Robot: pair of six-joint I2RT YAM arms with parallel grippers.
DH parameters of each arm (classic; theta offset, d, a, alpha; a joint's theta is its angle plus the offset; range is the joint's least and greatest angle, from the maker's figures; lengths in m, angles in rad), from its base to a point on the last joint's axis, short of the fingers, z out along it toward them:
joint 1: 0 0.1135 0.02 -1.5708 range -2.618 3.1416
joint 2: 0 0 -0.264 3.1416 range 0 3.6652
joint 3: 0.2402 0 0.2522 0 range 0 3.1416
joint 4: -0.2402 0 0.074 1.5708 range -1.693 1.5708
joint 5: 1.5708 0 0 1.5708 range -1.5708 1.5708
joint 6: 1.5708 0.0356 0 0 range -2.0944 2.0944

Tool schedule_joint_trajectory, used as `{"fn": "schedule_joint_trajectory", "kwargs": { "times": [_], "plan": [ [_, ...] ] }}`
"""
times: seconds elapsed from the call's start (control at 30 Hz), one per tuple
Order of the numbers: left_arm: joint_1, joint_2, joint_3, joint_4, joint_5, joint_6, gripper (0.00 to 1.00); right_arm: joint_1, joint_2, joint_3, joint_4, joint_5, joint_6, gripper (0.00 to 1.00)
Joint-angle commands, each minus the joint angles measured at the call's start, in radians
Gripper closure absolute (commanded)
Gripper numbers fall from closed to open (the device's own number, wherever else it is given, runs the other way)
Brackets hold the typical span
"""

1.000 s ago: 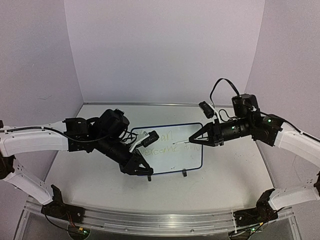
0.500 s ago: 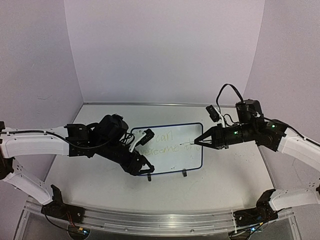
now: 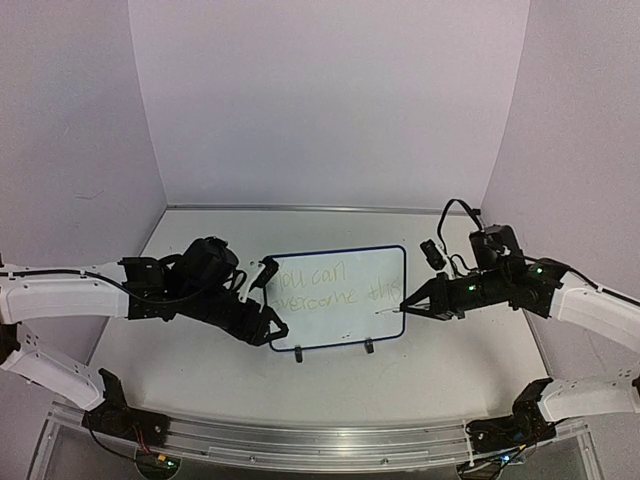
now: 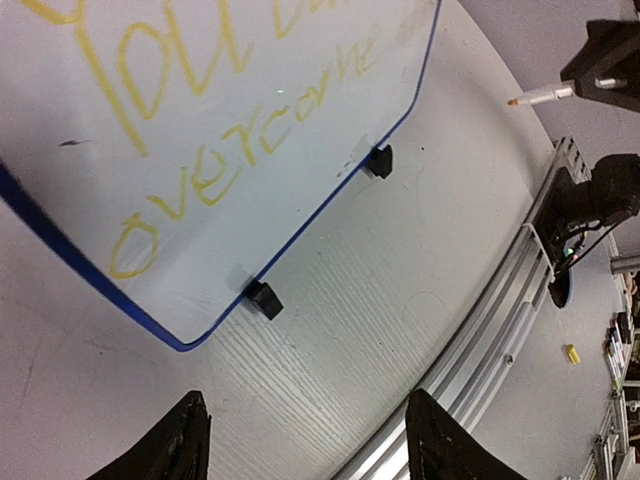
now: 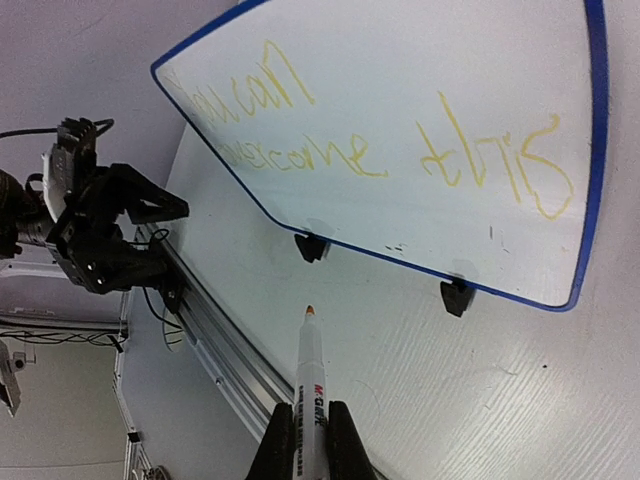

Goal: Write a sentence on the whiteboard
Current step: Put down the whiteboard marker without the cap at the center of the board.

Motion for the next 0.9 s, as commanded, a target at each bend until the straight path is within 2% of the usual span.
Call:
{"fn": "schedule_joint_trajectory", "kwargs": {
  "times": [0.0,0.27,0.53,0.6,0.87],
  "plan": [
    [0.09,-0.072,-0.041,0.015,0.002,-0.043,0.34,-0.054,-0.093,-0.07,0.012,0.017,-0.006,1.0],
    [0.227,-0.143,-0.071,-0.115,0.007,-0.018,0.32,-0.183,-0.159,-0.187,-0.029,0.082,0.042,1.0],
    [0.351,-0.18,-0.117,-0.146,0.034,-0.016,0.3,-0.244,-0.208,-0.181,-0.067,0.324,0.074,1.0],
    [0.37,-0.164,-0.12,-0.137,0.032,-0.018,0.3,-0.245,-0.229,-0.202,0.002,0.355,0.089,1.0],
    [0.421,-0.108,-0.102,-0.084,-0.01,-0.025,0.3,-0.244,-0.237,-0.364,0.496,0.413,0.15,1.0]
  ]
}}
